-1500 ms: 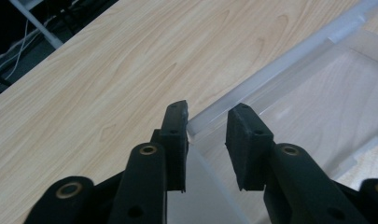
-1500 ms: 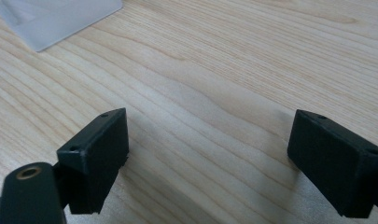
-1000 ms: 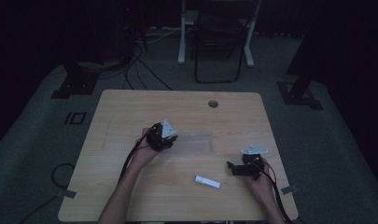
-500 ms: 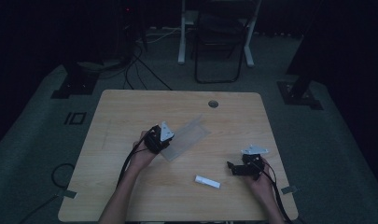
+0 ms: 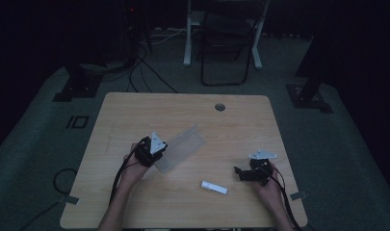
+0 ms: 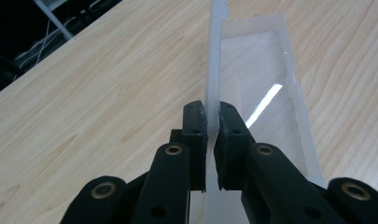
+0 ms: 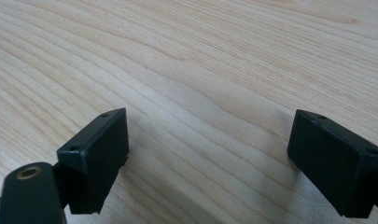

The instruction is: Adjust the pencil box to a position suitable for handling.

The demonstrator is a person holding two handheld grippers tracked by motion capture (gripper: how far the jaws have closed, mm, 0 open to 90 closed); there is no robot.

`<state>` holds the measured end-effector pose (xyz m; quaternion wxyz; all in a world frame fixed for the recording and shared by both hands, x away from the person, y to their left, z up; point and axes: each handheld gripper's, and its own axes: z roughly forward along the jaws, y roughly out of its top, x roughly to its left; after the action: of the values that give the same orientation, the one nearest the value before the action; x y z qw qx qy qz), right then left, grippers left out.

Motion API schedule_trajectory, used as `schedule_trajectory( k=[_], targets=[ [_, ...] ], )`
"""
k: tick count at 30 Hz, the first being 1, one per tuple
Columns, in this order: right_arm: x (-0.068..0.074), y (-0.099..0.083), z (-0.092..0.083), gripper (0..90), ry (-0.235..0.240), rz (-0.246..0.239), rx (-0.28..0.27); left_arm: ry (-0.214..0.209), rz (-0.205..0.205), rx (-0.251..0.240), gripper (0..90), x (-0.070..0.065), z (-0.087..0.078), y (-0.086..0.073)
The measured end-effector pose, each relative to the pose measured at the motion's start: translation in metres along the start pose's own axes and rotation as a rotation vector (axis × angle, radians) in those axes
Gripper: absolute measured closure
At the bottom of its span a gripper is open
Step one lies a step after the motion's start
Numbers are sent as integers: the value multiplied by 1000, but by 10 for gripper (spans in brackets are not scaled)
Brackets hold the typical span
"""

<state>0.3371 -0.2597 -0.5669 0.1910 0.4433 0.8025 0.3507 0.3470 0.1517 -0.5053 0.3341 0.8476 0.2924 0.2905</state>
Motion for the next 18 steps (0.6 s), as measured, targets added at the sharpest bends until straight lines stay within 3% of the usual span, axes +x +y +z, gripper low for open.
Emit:
schedule_trajectory(
  k=[9,18],
  targets=[
    [0,0,0,125,0,0,0,-6,-21,-6,805,-5,-8,-5],
    [0,0,0,125,0,-1,0,-34,-90,-28,610,-4,-20,-4]
  ],
)
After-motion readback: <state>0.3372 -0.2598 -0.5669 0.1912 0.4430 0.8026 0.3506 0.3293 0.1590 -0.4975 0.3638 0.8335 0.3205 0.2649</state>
